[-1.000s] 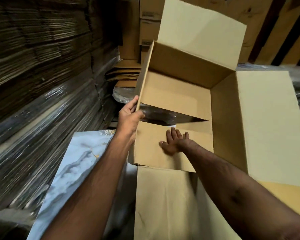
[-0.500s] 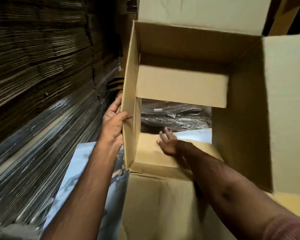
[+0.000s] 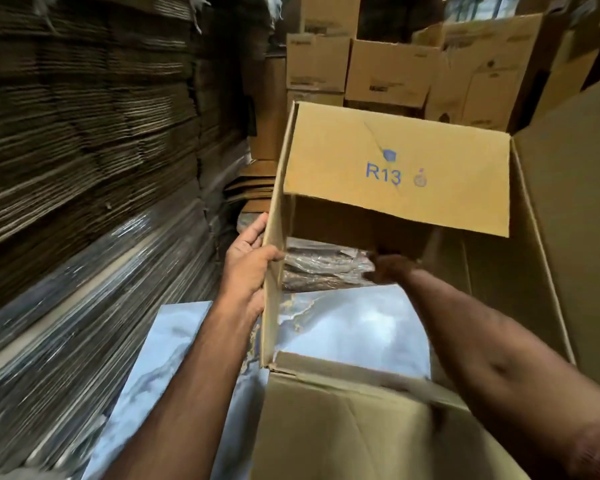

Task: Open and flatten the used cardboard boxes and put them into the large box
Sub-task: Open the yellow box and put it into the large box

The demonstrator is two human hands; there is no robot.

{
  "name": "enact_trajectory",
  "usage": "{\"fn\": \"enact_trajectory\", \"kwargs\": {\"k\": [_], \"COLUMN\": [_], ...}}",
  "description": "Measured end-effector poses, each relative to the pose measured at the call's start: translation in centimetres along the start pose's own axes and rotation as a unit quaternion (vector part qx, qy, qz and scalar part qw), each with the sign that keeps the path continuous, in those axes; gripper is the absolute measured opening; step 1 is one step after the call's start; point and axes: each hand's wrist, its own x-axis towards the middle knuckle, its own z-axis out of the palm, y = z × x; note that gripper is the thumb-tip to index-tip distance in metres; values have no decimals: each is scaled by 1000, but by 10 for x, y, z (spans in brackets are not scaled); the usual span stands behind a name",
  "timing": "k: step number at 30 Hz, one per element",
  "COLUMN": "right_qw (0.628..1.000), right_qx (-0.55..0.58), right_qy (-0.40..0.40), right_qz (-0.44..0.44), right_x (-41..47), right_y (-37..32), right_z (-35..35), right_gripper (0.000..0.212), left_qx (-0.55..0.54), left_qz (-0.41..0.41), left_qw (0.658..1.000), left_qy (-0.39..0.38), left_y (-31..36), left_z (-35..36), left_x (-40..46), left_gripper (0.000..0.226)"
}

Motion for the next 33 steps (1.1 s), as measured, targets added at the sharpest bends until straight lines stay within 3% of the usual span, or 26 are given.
{"fn": "enact_trajectory", "kwargs": {"k": [2, 5, 8, 12, 16, 17, 19, 21, 23, 26, 28, 31, 33], "right_qw": [994, 991, 935, 884, 856, 835, 753, 663, 595, 564, 547, 465, 434], "right_qx": [-27, 116, 348, 427, 461, 497, 617, 718, 776, 793, 801, 862, 885], "right_qy": [-106, -54, -20, -44, -60, -81, -123, -147, -171, -208, -230, -196, -164], "right_qz": [21, -39, -74, -185, -228, -221, -191, -150, -125, -97, -77, -42, -35], "right_x": [-3, -13, -29, -49, -69, -74, -77, -75, -76, -80, -86, -93, -100], "right_y": [15, 3, -25, -57, -90, -98, -114, -122, -129, -144, -153, -153, -151], "right_z": [5, 14, 3, -33, -55, -57, -61, -62, -64, -64, -68, -84, -92], "right_gripper": [67, 64, 66, 78, 42, 36, 22, 31, 54, 85, 93, 64, 40], "left_qx": [2, -29, -55, -84, -107, -114, -114, -90, -63, -19, -21, -81, -109], "left_qz": [4, 5, 5, 51, 36, 17, 3, 10, 7, 1, -1, 8, 19], "left_qw": [1000, 995, 984, 957, 934, 929, 922, 917, 910, 905, 908, 921, 927], "left_qy": [29, 95, 170, 274, 340, 352, 370, 389, 410, 425, 418, 381, 358], "left_y": [-1, -6, -17, -30, -46, -51, -59, -63, -63, -66, -71, -73, -71], "left_z": [3, 3, -1, -9, -11, -11, -14, -18, -21, -20, -18, -10, -6], "left_x": [0, 14, 38, 51, 56, 53, 48, 48, 50, 50, 53, 50, 42], "left_gripper": [72, 73, 70, 41, 54, 61, 71, 76, 76, 75, 78, 83, 81]}}
